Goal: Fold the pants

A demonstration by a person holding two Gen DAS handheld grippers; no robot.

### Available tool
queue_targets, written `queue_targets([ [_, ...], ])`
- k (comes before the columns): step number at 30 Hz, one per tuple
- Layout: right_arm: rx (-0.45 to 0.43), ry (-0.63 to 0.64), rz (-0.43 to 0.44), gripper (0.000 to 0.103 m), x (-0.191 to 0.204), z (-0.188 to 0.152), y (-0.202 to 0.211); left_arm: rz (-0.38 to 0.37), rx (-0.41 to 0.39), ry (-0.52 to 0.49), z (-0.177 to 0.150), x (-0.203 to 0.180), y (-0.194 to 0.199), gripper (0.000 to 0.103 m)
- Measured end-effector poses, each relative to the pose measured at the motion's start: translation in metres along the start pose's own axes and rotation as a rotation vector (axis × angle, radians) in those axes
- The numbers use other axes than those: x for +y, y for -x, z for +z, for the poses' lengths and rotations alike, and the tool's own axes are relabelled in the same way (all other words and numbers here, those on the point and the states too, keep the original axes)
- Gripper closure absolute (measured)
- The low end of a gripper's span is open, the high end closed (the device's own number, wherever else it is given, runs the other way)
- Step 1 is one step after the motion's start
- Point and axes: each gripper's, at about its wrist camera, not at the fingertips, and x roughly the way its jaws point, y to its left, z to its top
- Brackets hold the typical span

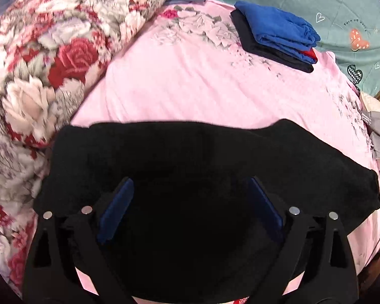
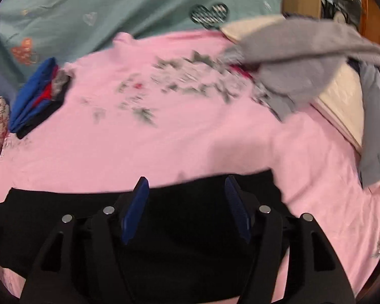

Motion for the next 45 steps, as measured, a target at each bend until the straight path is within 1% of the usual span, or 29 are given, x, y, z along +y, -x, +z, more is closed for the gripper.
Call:
queue_targets([
  [1, 0.020, -0.005, -0.014, 0.040, -0.006, 0.000, -0.005, 0.001, 0.013, 0.012, -0.001, 0.002, -0.003, 0.010],
  [3, 0.049, 0.055, -0.079, 0.040, -0.013, -0.004, -0.016, 0.007, 0.025, 0.024, -0.003, 0.005, -0.009, 0.010],
  [5, 0.065, 0.093, -0.138, 0.040, -0.013, -0.006, -0.027, 0.051, 0.037, 0.034, -0.006, 0.011, -0.022, 0.010],
  [6, 0.075, 0.102, -0.133, 0.040, -0.011, -0.005, -0.034, 0.065, 0.056, 0.041, -0.006, 0.013, -0.028, 0.010],
  [7, 0.077, 0.111, -0.122, 0.043, -0.012, -0.005, -0.036, 0.064, 0.049, 0.040, -0.007, 0.013, -0.028, 0.010],
  [8, 0.063, 0.127, -0.137, 0.054, -0.009, -0.005, -0.039, 0.072, 0.034, 0.034, -0.007, 0.012, -0.027, 0.010],
  [9, 0.053, 0.135, -0.144, 0.073, -0.008, -0.004, -0.040, 0.083, 0.033, 0.024, -0.007, 0.010, -0.028, 0.010],
  [10, 0.043, 0.113, -0.119, 0.078, -0.009, 0.003, -0.041, 0.096, 0.038, 0.007, -0.006, 0.009, -0.030, 0.010],
  [11, 0.030, 0.080, -0.104, 0.087, -0.013, 0.006, -0.039, 0.103, 0.038, -0.001, -0.005, 0.009, -0.031, 0.010],
  [12, 0.003, 0.033, -0.110, 0.087, -0.018, 0.010, -0.036, 0.109, 0.036, -0.006, -0.004, 0.010, -0.033, 0.010],
  [13, -0.026, 0.002, -0.121, 0.087, -0.021, 0.013, -0.033, 0.109, 0.033, -0.005, -0.004, 0.011, -0.034, 0.010],
  [14, -0.020, -0.008, -0.117, 0.087, -0.023, 0.013, -0.036, 0.111, 0.028, -0.005, -0.003, 0.012, -0.035, 0.010],
  [15, 0.028, -0.016, -0.122, 0.086, -0.023, 0.010, -0.046, 0.113, 0.027, -0.008, -0.003, 0.012, -0.035, 0.010],
  [16, 0.027, -0.012, -0.131, 0.086, -0.024, 0.007, -0.050, 0.113, 0.028, -0.010, -0.003, 0.012, -0.036, 0.010],
  [17, 0.020, -0.003, -0.141, 0.080, -0.023, 0.006, -0.050, 0.114, 0.031, -0.014, -0.002, 0.011, -0.035, 0.010],
  [18, 0.013, 0.005, -0.168, 0.060, -0.022, 0.007, -0.046, 0.112, 0.033, -0.017, -0.002, 0.010, -0.034, 0.010],
  [19, -0.005, 0.003, -0.224, 0.050, -0.023, 0.009, -0.037, 0.105, 0.036, -0.016, -0.002, 0.010, -0.031, 0.010],
  [20, -0.037, -0.009, -0.231, 0.043, -0.027, 0.009, -0.027, 0.097, 0.035, -0.012, -0.002, 0.011, -0.028, 0.010],
  [22, -0.073, -0.061, -0.190, 0.043, -0.040, 0.003, 0.000, 0.071, 0.021, 0.006, -0.003, 0.012, -0.020, 0.010],
  [23, -0.072, -0.092, -0.180, 0.043, -0.046, -0.002, 0.009, 0.053, 0.014, 0.016, -0.003, 0.013, -0.016, 0.010],
  [26, -0.023, -0.179, -0.158, 0.043, -0.064, -0.028, 0.022, 0.007, 0.013, 0.027, -0.004, 0.013, -0.012, 0.010],
  [27, -0.005, -0.195, -0.141, 0.043, -0.069, -0.037, 0.023, -0.010, 0.015, 0.025, -0.004, 0.012, -0.013, 0.010],
  [31, 0.065, -0.299, -0.011, 0.043, -0.076, -0.062, 0.006, -0.053, 0.038, 0.034, -0.006, 0.008, -0.021, 0.010],
  [34, 0.040, -0.290, -0.051, 0.042, -0.065, -0.060, 0.002, -0.070, 0.029, 0.040, -0.007, 0.009, -0.023, 0.010],
  [37, 0.021, -0.274, -0.075, 0.045, -0.060, -0.052, -0.004, -0.005, 0.039, 0.017, -0.010, 0.008, -0.032, 0.010],
  [39, 0.009, -0.257, -0.063, 0.058, -0.058, -0.048, -0.007, 0.056, 0.036, -0.026, -0.009, 0.002, -0.036, 0.011],
  [41, 0.008, -0.269, -0.061, 0.058, -0.059, -0.047, -0.006, 0.069, 0.041, -0.039, -0.008, 0.003, -0.036, 0.012],
  [43, 0.018, -0.295, -0.036, 0.057, -0.061, -0.051, -0.001, 0.041, 0.055, -0.010, -0.009, 0.010, -0.027, 0.015],
  [45, 0.016, -0.339, 0.013, 0.042, -0.067, -0.057, 0.007, -0.026, 0.056, 0.021, -0.009, 0.020, -0.013, 0.014],
])
